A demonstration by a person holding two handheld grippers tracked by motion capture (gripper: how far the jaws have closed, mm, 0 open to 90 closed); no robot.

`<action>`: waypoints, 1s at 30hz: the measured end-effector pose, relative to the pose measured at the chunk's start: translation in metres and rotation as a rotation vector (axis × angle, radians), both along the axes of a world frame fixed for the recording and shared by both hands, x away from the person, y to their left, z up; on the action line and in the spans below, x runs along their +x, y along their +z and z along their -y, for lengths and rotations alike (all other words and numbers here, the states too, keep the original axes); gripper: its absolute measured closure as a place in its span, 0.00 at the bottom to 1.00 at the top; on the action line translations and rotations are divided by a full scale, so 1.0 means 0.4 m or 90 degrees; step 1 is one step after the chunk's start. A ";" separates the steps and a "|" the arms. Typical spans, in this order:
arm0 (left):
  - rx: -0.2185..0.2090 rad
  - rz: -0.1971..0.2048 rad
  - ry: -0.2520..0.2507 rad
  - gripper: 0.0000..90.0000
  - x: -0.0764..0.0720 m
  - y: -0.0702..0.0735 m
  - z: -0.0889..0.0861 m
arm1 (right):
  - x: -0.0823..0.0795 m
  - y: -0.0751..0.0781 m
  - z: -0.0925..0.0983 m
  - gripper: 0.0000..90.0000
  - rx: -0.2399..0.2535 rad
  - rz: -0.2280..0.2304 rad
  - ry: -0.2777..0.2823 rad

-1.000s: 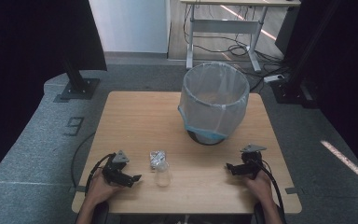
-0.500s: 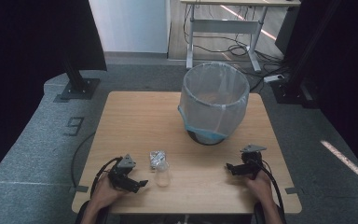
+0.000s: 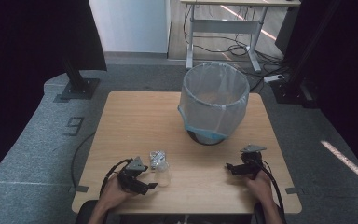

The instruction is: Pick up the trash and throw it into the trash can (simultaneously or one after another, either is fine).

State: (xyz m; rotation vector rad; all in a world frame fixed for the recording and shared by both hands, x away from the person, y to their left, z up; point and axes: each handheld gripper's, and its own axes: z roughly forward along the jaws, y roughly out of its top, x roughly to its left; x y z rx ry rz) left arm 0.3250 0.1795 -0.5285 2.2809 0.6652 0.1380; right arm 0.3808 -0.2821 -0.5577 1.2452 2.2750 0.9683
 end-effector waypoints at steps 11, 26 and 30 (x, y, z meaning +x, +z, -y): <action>0.015 0.002 -0.023 0.22 0.007 -0.010 0.061 | 0.000 0.000 0.000 0.00 0.000 0.000 0.000; 0.024 0.029 -0.010 0.24 0.037 -0.018 0.110 | 0.000 0.000 0.000 0.00 0.000 0.000 0.000; 0.034 0.040 -0.020 0.31 0.039 -0.021 0.128 | 0.000 0.000 0.000 0.00 0.000 0.000 0.000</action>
